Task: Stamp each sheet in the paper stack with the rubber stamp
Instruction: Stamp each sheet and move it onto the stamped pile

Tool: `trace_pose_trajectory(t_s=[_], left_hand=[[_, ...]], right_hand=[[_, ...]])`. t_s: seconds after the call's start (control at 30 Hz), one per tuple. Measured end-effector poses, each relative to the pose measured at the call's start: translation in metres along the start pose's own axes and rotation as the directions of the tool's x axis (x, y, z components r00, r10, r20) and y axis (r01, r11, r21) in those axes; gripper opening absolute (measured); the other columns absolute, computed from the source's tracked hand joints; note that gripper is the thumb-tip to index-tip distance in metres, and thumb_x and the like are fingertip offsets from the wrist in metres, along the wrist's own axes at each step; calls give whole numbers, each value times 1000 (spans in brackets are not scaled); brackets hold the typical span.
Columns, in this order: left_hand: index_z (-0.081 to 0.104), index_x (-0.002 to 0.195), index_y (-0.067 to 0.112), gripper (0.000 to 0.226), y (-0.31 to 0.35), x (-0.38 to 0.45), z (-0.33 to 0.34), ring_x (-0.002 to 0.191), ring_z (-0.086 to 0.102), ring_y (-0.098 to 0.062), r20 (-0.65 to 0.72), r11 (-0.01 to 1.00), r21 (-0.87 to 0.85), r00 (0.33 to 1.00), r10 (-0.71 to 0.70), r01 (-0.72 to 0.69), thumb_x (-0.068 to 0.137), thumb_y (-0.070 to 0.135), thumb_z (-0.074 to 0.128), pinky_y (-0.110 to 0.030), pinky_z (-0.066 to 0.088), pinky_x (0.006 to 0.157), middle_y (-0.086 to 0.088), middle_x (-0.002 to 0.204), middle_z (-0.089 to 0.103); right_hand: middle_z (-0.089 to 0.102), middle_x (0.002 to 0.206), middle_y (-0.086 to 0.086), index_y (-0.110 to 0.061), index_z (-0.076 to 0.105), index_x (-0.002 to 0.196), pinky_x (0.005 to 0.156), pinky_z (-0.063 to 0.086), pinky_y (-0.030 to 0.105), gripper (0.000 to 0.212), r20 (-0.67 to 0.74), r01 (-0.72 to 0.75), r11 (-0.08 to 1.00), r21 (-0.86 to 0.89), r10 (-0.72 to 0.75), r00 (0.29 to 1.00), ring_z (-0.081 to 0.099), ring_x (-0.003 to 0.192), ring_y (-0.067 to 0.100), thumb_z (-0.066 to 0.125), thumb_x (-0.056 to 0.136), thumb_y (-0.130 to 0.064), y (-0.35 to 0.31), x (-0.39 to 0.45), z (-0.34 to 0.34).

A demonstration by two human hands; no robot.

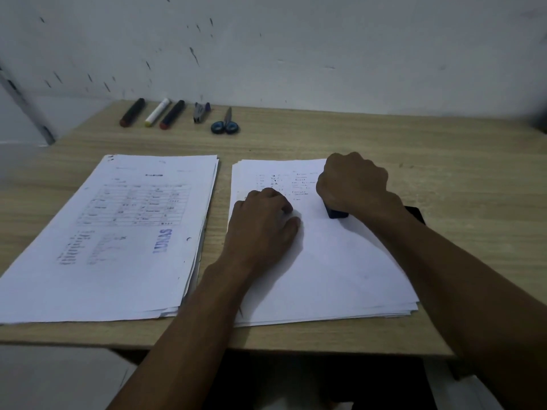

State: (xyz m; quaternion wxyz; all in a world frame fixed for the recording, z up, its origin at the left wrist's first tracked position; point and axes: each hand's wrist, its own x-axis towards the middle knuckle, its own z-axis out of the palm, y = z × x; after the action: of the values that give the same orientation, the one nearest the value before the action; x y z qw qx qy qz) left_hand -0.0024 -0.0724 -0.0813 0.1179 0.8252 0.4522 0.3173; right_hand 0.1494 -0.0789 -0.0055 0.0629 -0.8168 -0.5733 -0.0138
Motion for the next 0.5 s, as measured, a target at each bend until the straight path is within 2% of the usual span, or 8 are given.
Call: trace_pose_trajectory(t_s=[0.2,0.27,0.33,0.43,0.5], left_hand=[[67,83,22,10,0,-2,1,91,60,-19,-26,1000,-15,1000,-14,14,78,30,64,-42,49,79,6,94,66],[66,80,25,9,0,-2,2,90,59,-17,-35,999,-20,999,-28,28,77,32,63,-40,49,78,9,91,65],[65,78,25,10,0,-3,2,88,58,-15,-48,999,-36,998,-42,41,76,34,63,-39,49,77,11,88,64],[66,78,24,11,1,-3,1,88,59,-15,-44,999,-38,999,-24,22,75,34,63,-39,49,77,10,88,65],[66,79,24,11,1,-3,0,89,59,-16,-30,999,-32,999,-20,19,75,34,63,-39,49,77,10,89,65]], right_hand=[[47,72,1,-15,45,68,64,33,29,12,19,8,999,34,-9,1000,43,58,18,51,77,-9,2,0,0],[49,76,0,-15,49,76,60,33,27,6,35,35,997,71,-37,999,46,62,17,55,78,-18,5,2,1],[49,79,0,-15,51,86,58,33,26,12,62,41,993,114,-48,997,47,65,17,58,77,-20,9,4,-2],[49,85,2,-14,45,84,54,33,27,14,77,12,973,231,-31,997,47,68,17,57,77,-13,19,8,-4],[55,94,5,-12,49,88,57,41,29,17,22,-3,926,378,-6,1000,53,75,20,60,76,-12,31,8,-2]])
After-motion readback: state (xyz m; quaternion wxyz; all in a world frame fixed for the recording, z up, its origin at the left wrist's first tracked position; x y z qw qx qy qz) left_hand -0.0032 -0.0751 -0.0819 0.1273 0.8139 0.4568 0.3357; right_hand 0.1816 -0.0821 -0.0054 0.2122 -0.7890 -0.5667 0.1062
